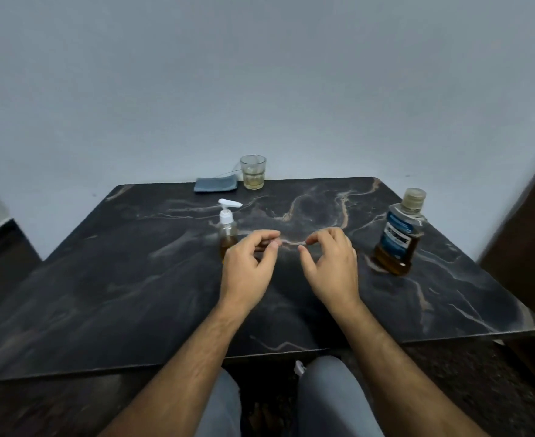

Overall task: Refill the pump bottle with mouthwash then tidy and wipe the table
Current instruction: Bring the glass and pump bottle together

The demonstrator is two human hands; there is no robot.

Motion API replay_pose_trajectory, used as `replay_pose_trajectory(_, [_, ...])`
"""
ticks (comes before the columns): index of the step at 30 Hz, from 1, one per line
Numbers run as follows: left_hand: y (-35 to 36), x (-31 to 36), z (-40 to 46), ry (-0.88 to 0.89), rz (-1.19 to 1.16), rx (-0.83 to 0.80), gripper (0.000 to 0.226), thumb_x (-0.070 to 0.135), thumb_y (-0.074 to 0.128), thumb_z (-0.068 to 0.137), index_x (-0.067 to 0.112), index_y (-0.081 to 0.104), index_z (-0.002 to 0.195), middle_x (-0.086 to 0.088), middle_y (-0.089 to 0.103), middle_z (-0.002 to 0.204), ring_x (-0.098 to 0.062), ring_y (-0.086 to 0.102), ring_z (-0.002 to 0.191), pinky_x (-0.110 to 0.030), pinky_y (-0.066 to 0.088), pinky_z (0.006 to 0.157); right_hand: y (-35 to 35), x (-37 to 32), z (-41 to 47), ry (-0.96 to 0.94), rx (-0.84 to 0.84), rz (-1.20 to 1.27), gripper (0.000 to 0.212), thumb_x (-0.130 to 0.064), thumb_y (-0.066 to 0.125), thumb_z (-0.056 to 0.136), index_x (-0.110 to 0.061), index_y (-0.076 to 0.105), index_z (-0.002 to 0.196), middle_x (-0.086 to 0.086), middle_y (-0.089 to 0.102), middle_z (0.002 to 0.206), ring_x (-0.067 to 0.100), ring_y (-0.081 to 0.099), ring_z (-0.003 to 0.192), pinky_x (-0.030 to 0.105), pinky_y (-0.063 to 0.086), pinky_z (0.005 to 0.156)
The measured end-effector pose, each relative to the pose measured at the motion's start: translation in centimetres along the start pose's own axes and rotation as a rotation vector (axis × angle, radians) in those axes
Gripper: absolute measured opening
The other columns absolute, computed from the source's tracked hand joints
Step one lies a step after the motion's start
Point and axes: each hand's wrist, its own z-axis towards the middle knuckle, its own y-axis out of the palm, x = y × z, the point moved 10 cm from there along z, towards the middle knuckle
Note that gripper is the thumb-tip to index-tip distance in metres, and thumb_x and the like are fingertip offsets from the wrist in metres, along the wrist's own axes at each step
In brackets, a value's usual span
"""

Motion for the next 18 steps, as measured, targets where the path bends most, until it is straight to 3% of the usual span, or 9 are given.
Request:
replay_pose_trajectory(5, [-7.1, -0.2, 0.3, 0.016, -0.020, 0.230, 0.012, 0.018, 0.064, 0.093, 0.025, 0.070, 0.100, 0.008, 0.074, 0.087, -0.009, 0.072, 0.084, -0.030, 0.059, 0.076, 3.7, -1.8, 0.8, 0.019, -0.110, 0.107, 0.015, -0.029, 0.069, 0.084, -0.019, 0.065, 0.093, -0.004, 0.058, 0.099, 0.017, 0.057, 0.098, 0.037, 0.049, 0.085])
replay_pose_trajectory(10, [-10.8, -3.0, 2.9, -0.112, -0.022, 0.365, 0.011, 0.016, 0.059, 0.096, 0.022, 0.068, 0.098, 0.005, 0.073, 0.086, -0.003, 0.071, 0.082, -0.031, 0.059, 0.072, 5.4, -2.1, 2.9, 0.075, -0.162, 0.167, 0.016, -0.029, 0.069, 0.085, -0.018, 0.064, 0.097, -0.003, 0.056, 0.101, 0.013, 0.057, 0.094, 0.028, 0.046, 0.080])
replay_pose_trajectory(15, [-11.6, -7.6, 7.7, -0.315, -0.064, 0.305, 0.013, 0.018, 0.060, 0.095, 0.030, 0.064, 0.096, 0.003, 0.073, 0.097, -0.008, 0.071, 0.090, -0.033, 0.059, 0.075, 7.7, -0.9, 6.4, 0.188, -0.197, 0.255, 0.018, -0.029, 0.068, 0.086, -0.020, 0.063, 0.100, -0.004, 0.061, 0.100, 0.010, 0.059, 0.092, 0.029, 0.050, 0.081])
replay_pose_trajectory(18, [-10.5, -10.4, 11.6, -0.389, -0.090, 0.190, 0.018, 0.017, 0.061, 0.095, 0.027, 0.063, 0.110, 0.003, 0.071, 0.107, -0.009, 0.069, 0.099, -0.032, 0.059, 0.080, 10.1, 0.4, 9.1, 0.323, -0.243, 0.381, 0.017, -0.021, 0.066, 0.087, -0.019, 0.061, 0.104, -0.005, 0.064, 0.097, 0.009, 0.061, 0.091, 0.023, 0.048, 0.078])
